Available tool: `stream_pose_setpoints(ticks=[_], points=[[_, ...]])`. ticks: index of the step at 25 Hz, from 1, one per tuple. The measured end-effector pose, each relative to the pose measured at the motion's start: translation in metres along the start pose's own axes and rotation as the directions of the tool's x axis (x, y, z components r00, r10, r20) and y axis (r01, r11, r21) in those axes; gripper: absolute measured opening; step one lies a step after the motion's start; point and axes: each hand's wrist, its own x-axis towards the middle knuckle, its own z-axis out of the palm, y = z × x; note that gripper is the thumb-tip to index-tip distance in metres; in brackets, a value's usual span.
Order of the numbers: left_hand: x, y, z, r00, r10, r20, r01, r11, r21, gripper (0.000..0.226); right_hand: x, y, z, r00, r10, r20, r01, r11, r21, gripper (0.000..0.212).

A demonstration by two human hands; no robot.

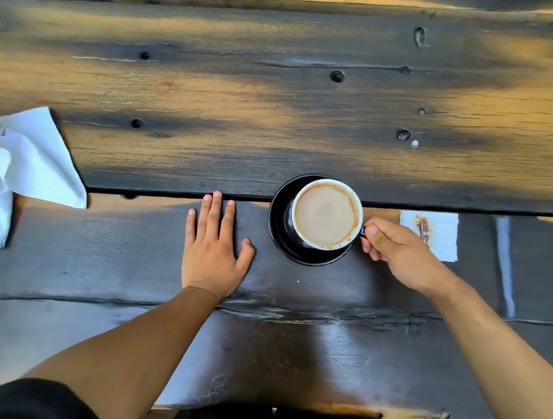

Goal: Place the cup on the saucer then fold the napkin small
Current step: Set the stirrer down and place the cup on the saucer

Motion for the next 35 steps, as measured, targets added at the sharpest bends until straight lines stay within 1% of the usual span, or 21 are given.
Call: stream_pose_setpoints(ticks=[9,14,19,21,23,30,32,35], points=[[-0.001,-0.001,0.001,1.000,0.000,-0.007,0.000,1.000,-0.005,0.076,0.004,-0.008,0.008,0.999,0.014,0.034,-0.013,0.999,-0.038,0.037],[-0.001,-0.002,0.001,1.000,0.001,-0.007,-0.001,1.000,-0.009,0.076,0.006,-0.009,0.006,0.999,0.000,0.041,0.001,0.999,-0.033,0.032],[-0.001,-0.002,0.003,1.000,-0.002,-0.003,0.002,1.000,0.001,0.076,0.014,-0.010,-0.004,0.996,-0.093,0.015,0.093,0.971,-0.220,0.028],[-0.001,-0.003,0.003,1.000,0.001,-0.001,-0.001,1.000,0.000,0.076,0.018,-0.007,-0.007,0.993,-0.121,0.012,0.120,0.955,-0.270,0.025],[-0.001,-0.002,0.002,1.000,0.001,-0.003,-0.001,1.000,-0.001,0.076,0.021,-0.006,-0.008,0.991,-0.133,0.001,0.128,0.952,-0.278,0.024],[-0.001,-0.003,0.003,1.000,-0.002,0.000,0.002,1.000,-0.002,0.076,0.025,-0.010,-0.010,0.989,-0.149,-0.010,0.139,0.946,-0.294,0.028],[-0.001,-0.003,0.003,1.000,0.000,0.001,0.000,1.000,0.001,0.076,0.024,-0.010,-0.008,0.991,-0.130,-0.014,0.121,0.954,-0.273,0.028],[-0.001,-0.003,0.003,1.000,0.001,0.009,-0.001,1.000,0.005,0.076,0.021,-0.009,-0.007,0.996,-0.074,-0.045,0.061,0.968,-0.242,0.022]])
